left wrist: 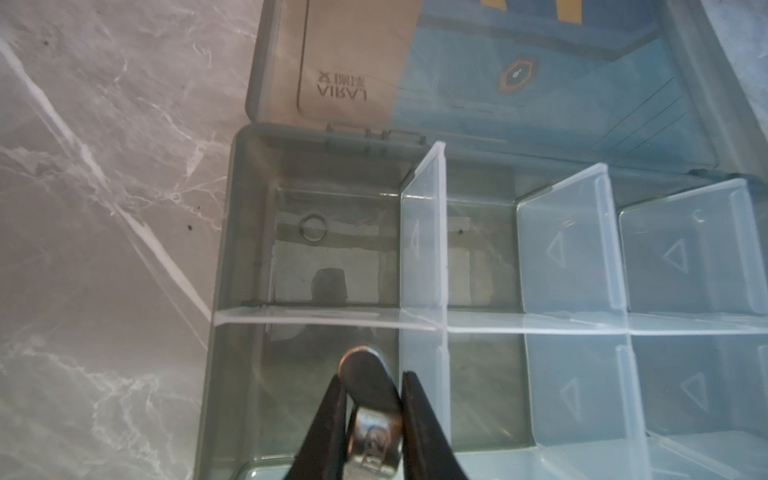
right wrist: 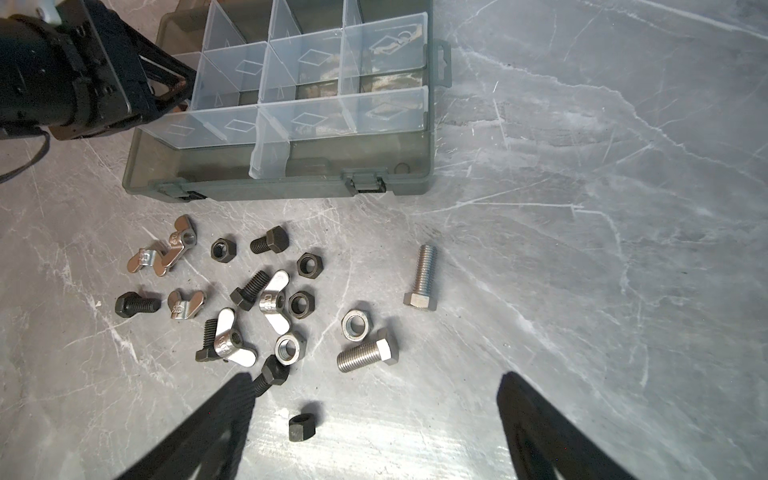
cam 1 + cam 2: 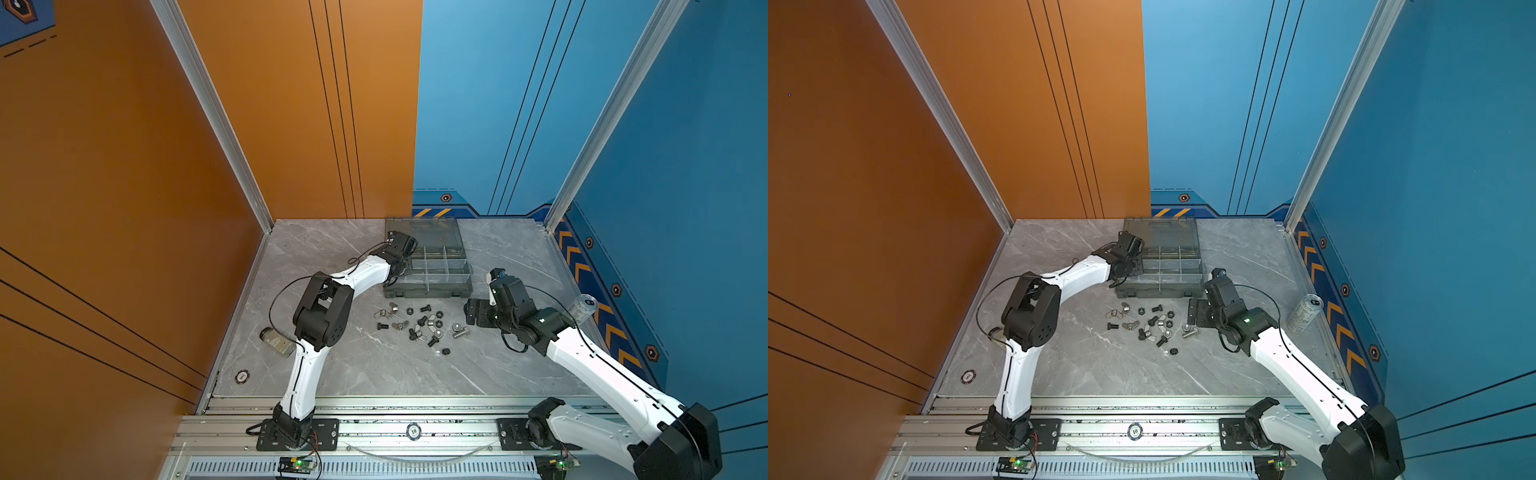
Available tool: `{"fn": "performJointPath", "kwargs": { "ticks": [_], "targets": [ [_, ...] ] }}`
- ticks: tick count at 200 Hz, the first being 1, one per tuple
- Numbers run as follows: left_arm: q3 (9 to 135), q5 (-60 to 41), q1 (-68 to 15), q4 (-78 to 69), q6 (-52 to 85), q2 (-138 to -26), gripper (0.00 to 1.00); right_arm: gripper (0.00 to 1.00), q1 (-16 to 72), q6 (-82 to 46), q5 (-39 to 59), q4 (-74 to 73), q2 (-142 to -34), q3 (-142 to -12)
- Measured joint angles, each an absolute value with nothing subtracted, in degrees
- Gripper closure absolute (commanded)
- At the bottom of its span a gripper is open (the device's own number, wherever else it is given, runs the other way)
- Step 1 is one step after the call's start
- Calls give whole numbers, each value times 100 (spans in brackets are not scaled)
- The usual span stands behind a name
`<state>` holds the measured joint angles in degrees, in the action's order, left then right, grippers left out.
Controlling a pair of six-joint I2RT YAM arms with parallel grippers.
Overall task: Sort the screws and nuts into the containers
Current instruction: 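Carry the wing nut with the left gripper into a box compartment and release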
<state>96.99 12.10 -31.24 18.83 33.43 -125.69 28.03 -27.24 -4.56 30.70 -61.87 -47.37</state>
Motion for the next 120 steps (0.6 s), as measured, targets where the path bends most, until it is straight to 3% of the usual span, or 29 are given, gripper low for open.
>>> {"fn": "performJointPath", "kwargs": {
  "ticks": [35,120],
  "targets": [
    [9686,1256,-3116,1907,3371,-12481,48,6,2794,-2727,-447,3100,-6093,-4700],
    [9279,1166,-3238,1940,3144,-10947,29,5,2773,-2751,-364,3094,-5837,-4543]
  ]
}}
